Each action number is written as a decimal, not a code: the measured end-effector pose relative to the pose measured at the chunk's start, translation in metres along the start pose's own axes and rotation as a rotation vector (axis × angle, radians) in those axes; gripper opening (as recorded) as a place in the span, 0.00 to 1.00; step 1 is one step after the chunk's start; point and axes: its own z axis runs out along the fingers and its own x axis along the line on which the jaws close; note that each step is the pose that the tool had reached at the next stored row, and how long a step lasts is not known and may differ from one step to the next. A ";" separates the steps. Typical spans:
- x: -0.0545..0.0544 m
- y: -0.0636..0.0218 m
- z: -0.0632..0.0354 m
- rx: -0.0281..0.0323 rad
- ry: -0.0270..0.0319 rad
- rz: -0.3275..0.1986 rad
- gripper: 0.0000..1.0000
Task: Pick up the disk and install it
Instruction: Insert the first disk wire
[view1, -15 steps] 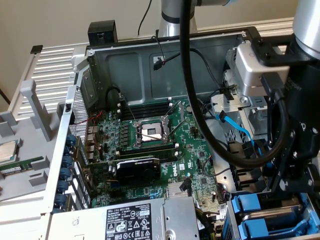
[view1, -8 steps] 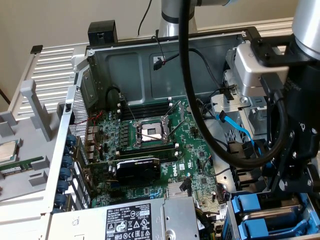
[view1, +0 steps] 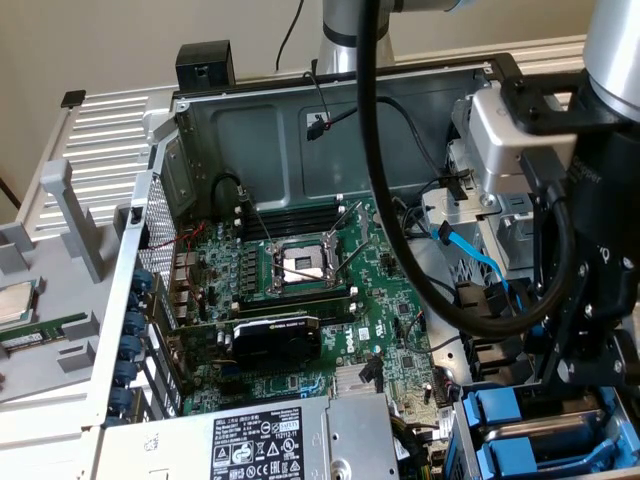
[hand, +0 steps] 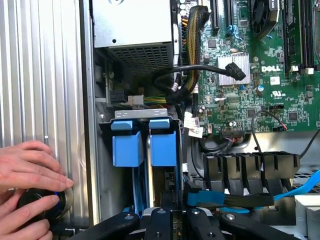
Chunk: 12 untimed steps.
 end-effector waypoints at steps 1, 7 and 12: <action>0.000 0.0000 0.0001 0.0000 -0.0001 0.000 0.17; 0.000 -0.0012 0.0007 -0.0001 -0.0001 0.001 0.17; 0.000 -0.0024 0.0013 0.0000 -0.0003 0.001 0.17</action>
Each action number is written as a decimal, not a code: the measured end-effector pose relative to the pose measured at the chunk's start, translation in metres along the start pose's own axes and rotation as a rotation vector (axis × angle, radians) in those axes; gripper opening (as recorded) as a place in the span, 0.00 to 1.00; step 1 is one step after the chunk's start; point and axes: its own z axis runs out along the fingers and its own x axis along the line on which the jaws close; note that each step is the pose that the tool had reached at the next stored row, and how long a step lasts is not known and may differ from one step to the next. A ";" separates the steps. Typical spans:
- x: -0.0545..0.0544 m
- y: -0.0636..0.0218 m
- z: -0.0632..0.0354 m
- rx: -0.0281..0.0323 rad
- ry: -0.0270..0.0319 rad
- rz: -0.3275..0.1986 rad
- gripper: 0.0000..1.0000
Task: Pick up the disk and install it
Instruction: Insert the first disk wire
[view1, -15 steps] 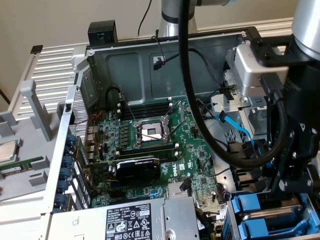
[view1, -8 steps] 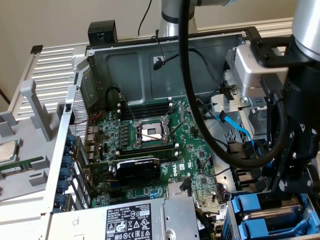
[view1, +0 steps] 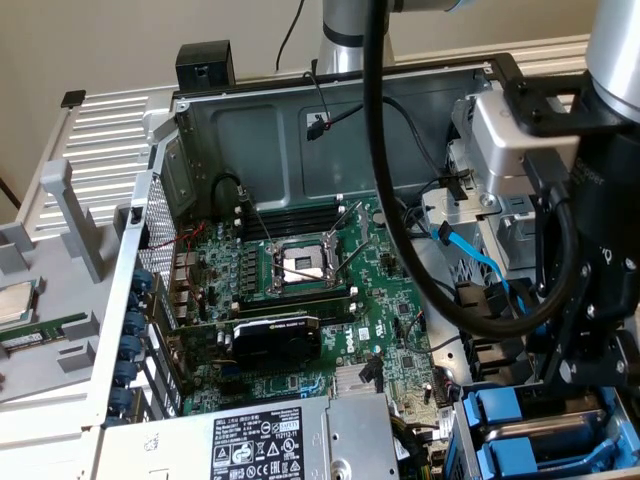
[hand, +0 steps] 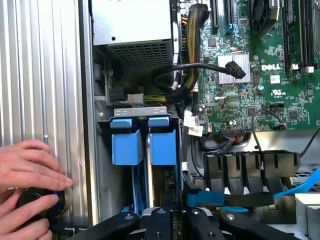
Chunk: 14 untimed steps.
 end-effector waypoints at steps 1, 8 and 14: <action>0.000 -0.0002 0.0001 0.0000 0.0000 0.000 0.17; 0.000 -0.0004 0.0007 0.0000 0.0001 0.000 0.17; 0.000 -0.0002 0.0016 -0.0001 0.0001 0.001 0.17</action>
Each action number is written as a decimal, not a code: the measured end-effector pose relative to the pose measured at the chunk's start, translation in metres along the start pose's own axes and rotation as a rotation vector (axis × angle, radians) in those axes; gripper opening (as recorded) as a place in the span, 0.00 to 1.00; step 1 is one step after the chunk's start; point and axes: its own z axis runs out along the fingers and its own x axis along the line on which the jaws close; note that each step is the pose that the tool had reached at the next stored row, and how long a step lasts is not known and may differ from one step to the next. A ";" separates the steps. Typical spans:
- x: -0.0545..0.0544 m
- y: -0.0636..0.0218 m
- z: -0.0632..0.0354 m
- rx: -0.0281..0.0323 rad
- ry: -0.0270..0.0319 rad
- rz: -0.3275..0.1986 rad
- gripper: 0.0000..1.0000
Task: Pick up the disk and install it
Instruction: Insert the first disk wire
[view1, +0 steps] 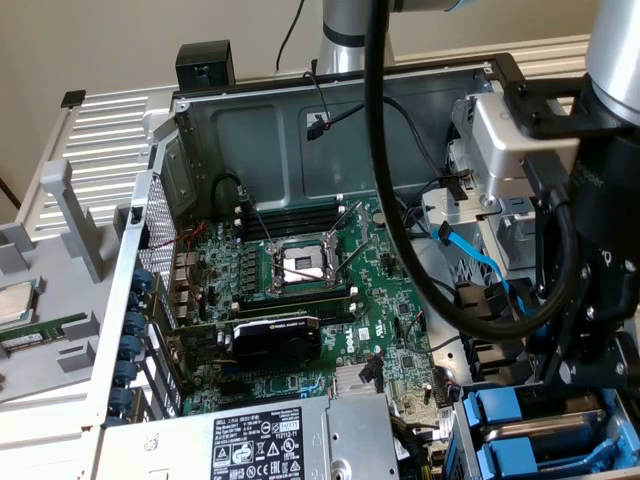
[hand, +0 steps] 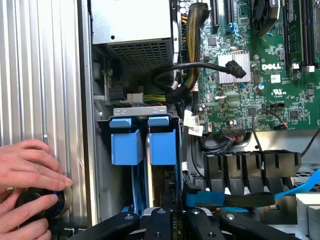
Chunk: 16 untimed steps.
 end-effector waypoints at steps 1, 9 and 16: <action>0.000 0.0000 0.0001 0.0000 0.0000 0.000 0.17; 0.000 0.0000 0.0008 -0.0001 0.0000 0.001 0.17; 0.000 -0.0002 0.0010 0.0003 -0.0007 0.001 0.18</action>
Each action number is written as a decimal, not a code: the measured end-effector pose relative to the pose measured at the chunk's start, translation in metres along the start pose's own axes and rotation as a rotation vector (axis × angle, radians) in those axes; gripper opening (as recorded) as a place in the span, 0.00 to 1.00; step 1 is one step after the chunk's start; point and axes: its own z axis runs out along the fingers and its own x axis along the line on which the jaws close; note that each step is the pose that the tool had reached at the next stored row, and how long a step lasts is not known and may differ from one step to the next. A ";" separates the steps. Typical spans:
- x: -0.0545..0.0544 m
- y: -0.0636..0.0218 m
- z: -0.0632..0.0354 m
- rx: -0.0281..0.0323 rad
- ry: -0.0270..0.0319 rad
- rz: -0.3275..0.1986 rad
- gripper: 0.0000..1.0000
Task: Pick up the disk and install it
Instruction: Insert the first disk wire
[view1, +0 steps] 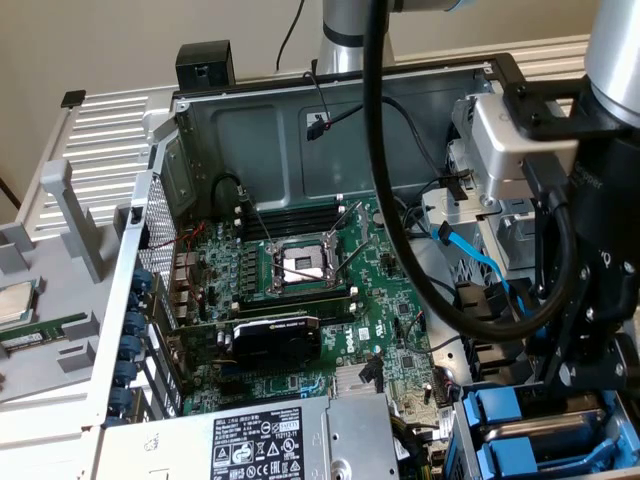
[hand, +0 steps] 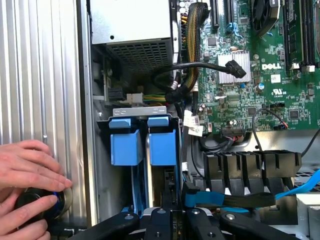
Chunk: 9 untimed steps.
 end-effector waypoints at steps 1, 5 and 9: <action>0.000 -0.0001 -0.0001 0.0001 -0.0006 0.000 0.18; 0.000 0.0003 -0.0033 -0.0004 0.0003 0.001 0.31; 0.001 0.0003 -0.0085 -0.0006 0.0006 0.003 0.31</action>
